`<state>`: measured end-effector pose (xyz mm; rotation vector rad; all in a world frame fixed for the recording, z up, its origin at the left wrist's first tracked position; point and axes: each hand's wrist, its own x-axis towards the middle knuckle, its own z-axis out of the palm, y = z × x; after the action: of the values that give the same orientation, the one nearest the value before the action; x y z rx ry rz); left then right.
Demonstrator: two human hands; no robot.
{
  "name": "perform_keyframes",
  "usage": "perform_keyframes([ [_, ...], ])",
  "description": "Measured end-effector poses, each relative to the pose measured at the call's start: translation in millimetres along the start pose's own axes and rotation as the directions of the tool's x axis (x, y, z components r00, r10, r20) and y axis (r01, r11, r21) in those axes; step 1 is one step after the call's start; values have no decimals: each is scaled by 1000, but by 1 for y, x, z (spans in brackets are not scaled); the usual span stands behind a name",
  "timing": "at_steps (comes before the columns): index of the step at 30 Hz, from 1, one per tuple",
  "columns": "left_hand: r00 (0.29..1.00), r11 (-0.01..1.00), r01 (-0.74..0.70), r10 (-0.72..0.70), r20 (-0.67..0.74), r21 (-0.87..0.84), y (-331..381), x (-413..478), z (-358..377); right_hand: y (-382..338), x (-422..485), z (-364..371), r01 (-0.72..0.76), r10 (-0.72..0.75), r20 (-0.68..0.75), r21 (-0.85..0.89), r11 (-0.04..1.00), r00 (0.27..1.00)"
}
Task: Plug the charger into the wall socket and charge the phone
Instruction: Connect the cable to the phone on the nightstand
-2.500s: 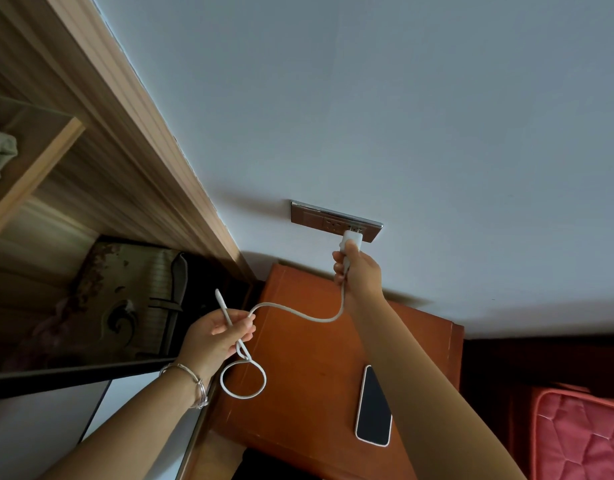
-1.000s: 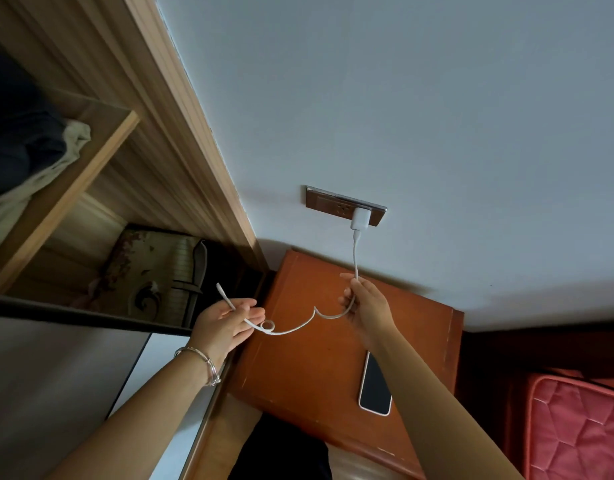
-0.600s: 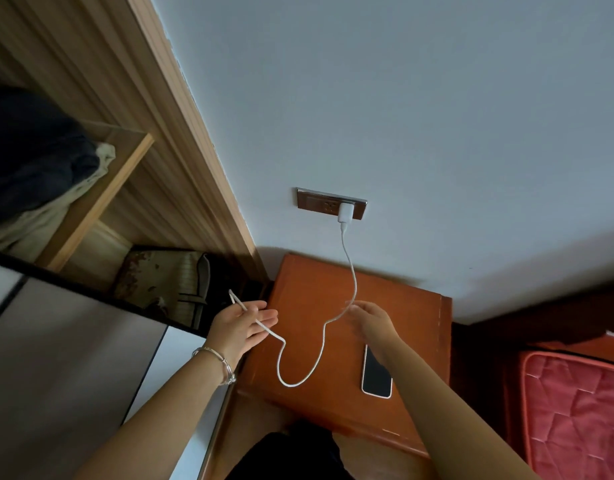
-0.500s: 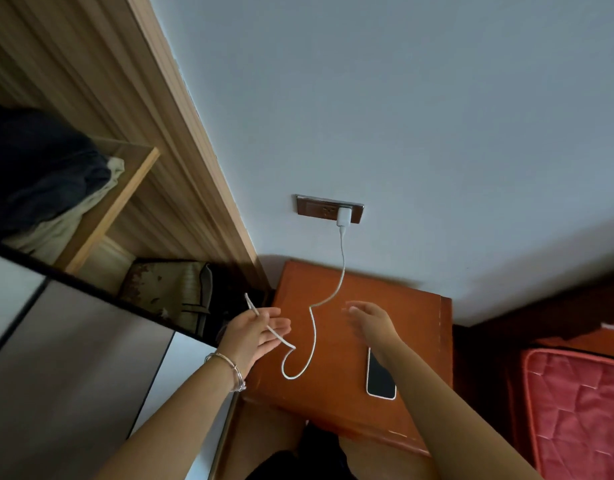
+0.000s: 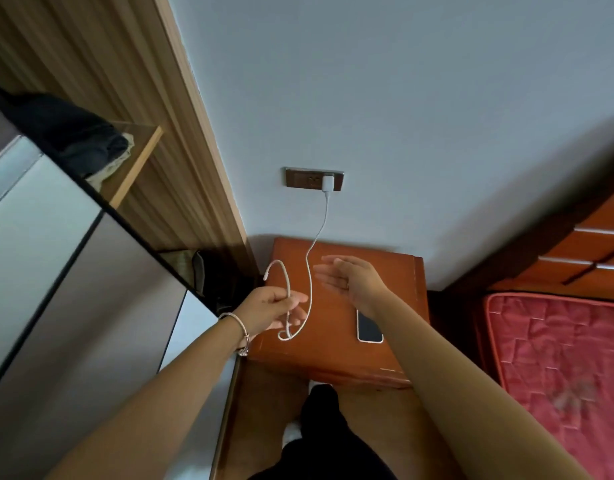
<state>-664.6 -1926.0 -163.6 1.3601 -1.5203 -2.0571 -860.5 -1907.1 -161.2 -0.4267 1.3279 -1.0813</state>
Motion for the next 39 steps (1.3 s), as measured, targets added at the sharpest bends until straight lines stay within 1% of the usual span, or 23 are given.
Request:
perform_keyframes([
  [4, 992, 993, -12, -4, 126, 122, -12, -7, 10, 14, -19, -3, -132, 132, -16, -21, 991, 991],
  [7, 977, 982, -11, -29, 212, 186, -17, -5, 22, 23, -27, -14, -228, 228, -26, -5, 974, 973],
  [11, 965, 975, -15, -45, 259, 222, -17, 4, 43, 26, -30, -37, -310, 310, 9, 28, 950, 951],
  [14, 966, 973, 10, -70, 251, 233, -15, 15, 58, 22, -27, -57, -347, 344, 52, 90, 933, 938],
  [17, 963, 976, 44, -99, 249, 215, -14, 25, 76, 18, -24, -76, -362, 357, 61, 180, 915, 932],
  [19, 968, 981, 66, -107, 229, 182, -13, 32, 86, 16, -19, -87, -359, 358, 51, 239, 902, 932],
  [22, 973, 988, 128, -142, 181, 83, -15, 42, 97, 12, -9, -102, -328, 340, 14, 302, 895, 940],
  [24, 975, 986, 151, -160, 157, 68, -18, 47, 101, 10, -1, -109, -315, 337, -5, 342, 885, 942],
  [30, 965, 980, 196, -196, 174, 18, -29, 50, 114, 9, 11, -119, -356, 377, 17, 370, 858, 926],
  [33, 963, 976, 217, -215, 160, 8, -33, 54, 117, 5, 17, -123, -349, 394, -40, 388, 853, 918],
  [37, 972, 974, 227, -227, 58, 3, -41, 67, 113, 0, 33, -135, -296, 398, -158, 442, 847, 903],
  [39, 969, 970, 244, -244, 42, 0, -44, 74, 109, -1, 41, -144, -271, 398, -209, 457, 847, 893],
])
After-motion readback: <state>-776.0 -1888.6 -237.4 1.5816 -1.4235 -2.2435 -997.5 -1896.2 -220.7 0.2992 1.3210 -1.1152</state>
